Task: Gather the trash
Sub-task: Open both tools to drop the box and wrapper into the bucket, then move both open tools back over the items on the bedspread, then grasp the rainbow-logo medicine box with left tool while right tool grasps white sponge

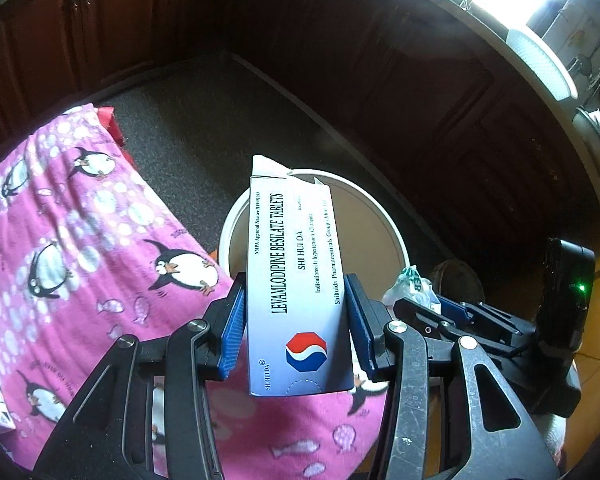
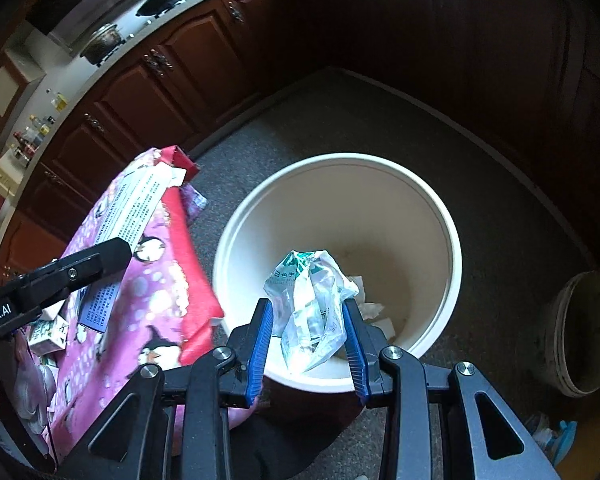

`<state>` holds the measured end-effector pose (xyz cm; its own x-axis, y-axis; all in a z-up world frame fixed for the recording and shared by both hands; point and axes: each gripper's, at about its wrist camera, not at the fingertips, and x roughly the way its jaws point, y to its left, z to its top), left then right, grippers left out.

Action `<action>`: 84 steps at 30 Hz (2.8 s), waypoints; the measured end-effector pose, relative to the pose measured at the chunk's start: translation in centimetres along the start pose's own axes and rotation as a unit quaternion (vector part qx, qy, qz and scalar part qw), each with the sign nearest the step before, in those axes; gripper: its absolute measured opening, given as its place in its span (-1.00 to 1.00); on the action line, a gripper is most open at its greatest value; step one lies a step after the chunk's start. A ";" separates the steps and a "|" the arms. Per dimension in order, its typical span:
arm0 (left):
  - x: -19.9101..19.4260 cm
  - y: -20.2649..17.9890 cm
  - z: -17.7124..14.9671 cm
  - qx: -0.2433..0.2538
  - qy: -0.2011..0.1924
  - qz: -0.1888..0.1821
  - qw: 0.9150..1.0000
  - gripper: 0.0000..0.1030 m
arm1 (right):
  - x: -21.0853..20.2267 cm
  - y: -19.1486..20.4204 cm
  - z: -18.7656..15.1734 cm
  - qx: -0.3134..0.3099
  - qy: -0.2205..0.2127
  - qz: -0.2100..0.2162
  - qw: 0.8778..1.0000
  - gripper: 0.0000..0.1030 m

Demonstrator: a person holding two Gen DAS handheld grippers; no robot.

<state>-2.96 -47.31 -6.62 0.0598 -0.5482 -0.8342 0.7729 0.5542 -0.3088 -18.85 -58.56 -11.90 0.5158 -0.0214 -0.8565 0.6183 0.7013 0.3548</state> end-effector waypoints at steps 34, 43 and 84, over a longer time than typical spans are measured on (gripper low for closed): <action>-4.9 2.8 -3.0 -0.013 -0.032 0.023 0.999 0.17 | -1.1 3.7 -0.4 -0.019 -0.007 0.002 1.000 0.08; -9.6 5.5 -6.3 -0.022 -0.058 0.063 0.996 0.17 | -3.7 9.4 -0.7 -0.065 -0.031 0.038 0.997 0.15; -18.6 26.4 -22.2 -0.156 -0.023 0.196 0.968 0.35 | 1.6 33.2 -6.6 -0.261 0.055 0.168 0.949 0.35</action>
<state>2.30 -8.54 -9.38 0.3437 -0.2807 -0.8961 0.4565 0.8839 -0.1018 -1.38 -30.64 -3.99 0.5490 0.3207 -0.7719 0.0361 0.9135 0.4052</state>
